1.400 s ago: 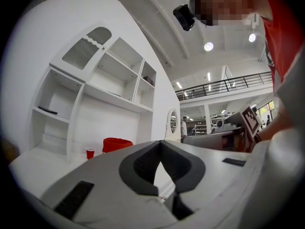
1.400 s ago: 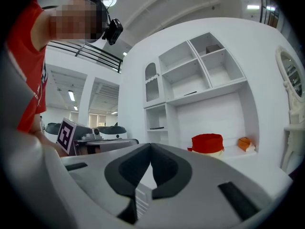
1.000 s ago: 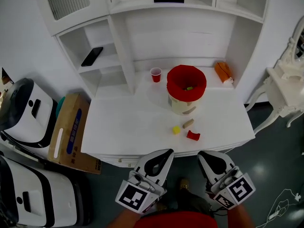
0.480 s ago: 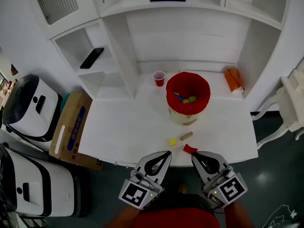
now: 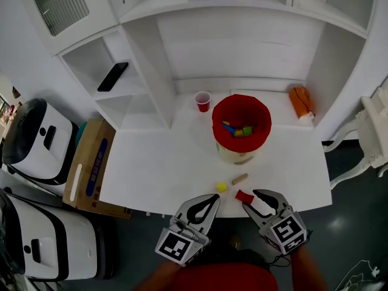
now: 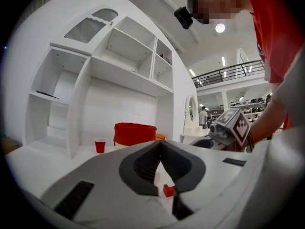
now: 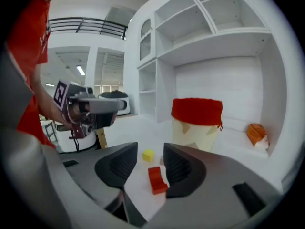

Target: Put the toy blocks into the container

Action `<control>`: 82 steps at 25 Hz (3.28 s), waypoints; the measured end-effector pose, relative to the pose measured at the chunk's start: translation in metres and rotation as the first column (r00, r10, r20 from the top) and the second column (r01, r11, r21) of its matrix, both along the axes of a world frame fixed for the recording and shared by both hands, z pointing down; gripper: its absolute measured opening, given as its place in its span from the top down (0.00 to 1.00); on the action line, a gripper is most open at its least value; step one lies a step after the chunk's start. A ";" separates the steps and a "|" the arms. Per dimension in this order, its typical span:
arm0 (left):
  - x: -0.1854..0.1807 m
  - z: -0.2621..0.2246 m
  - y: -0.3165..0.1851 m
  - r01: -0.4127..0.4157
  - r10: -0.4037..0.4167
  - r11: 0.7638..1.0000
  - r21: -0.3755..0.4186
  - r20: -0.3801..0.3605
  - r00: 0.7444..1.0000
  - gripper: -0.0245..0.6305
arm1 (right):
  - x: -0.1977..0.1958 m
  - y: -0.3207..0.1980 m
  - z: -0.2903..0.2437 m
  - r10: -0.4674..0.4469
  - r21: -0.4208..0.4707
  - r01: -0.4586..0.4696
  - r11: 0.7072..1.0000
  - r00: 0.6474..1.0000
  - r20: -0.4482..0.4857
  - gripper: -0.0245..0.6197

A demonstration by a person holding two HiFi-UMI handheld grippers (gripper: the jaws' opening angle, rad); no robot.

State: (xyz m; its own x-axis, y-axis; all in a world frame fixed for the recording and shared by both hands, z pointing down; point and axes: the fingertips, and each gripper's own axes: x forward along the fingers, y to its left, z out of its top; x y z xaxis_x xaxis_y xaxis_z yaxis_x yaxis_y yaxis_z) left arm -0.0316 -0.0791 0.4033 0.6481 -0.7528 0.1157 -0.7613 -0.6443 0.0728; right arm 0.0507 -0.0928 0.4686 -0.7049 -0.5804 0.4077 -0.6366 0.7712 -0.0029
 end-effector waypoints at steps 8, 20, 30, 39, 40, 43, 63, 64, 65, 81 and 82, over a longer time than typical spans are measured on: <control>-0.008 0.008 -0.005 -0.007 0.007 1.000 -0.019 0.017 1.000 0.94 | 0.004 -0.008 0.091 -0.118 -0.142 0.074 0.987 0.938 -0.325 0.60; -0.022 0.014 -0.012 0.010 -0.009 1.000 -0.023 0.030 1.000 0.94 | 0.000 -0.006 0.106 -0.138 -0.165 0.084 0.983 0.926 -0.352 0.70; -0.025 0.006 -0.018 0.012 -0.012 1.000 -0.018 0.012 1.000 0.94 | 0.007 -0.026 -0.061 0.098 -0.136 -0.046 0.990 0.909 0.406 0.70; -0.026 -0.005 -0.028 0.023 -0.023 0.999 0.037 -0.008 1.000 0.94 | 0.006 -0.127 -0.161 0.091 0.106 -0.138 0.985 0.927 0.364 0.70; -0.026 -0.006 -0.028 0.024 -0.024 0.999 0.032 -0.006 1.000 0.94 | 0.004 -0.138 -0.158 0.103 0.108 -0.147 0.983 0.934 0.341 0.70; -0.027 -0.006 -0.028 0.031 -0.031 0.999 -0.005 -0.003 0.999 0.94 | -0.001 -0.170 -0.141 0.153 0.078 -0.181 0.980 0.948 0.278 0.70; 0.008 0.087 -0.047 -0.152 0.212 0.964 -0.219 0.281 0.936 0.61 | 0.008 -0.054 -0.144 0.130 0.119 -0.182 0.976 0.926 0.354 0.96; 0.011 0.098 -0.048 -0.157 0.233 0.956 -0.246 0.316 0.920 0.60 | 0.010 -0.049 -0.142 0.136 0.114 -0.187 0.976 0.925 0.354 0.96; 0.012 0.108 -0.049 -0.160 0.251 0.949 -0.271 0.349 0.903 0.59 | 0.013 -0.045 -0.140 0.144 0.109 -0.194 0.975 0.924 0.354 0.96; 0.017 0.172 -0.065 -0.152 0.327 0.905 -0.396 0.422 0.845 0.70 | 0.053 -0.017 -0.118 0.251 0.050 -0.283 0.958 0.907 0.339 0.96; 0.017 0.168 -0.065 -0.154 0.319 0.910 -0.385 0.412 0.854 0.70 | 0.053 -0.016 -0.116 0.253 0.046 -0.284 0.958 0.907 0.337 0.96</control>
State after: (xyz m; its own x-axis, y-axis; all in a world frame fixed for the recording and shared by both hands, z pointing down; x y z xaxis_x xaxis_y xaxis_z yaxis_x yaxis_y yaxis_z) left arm -0.0142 -0.1437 0.5712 0.6118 -0.4477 0.6521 -0.5868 -0.8097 -0.0054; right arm 0.1040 -0.1092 0.3521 -0.6014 -0.7900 0.1193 -0.7954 0.5781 -0.1819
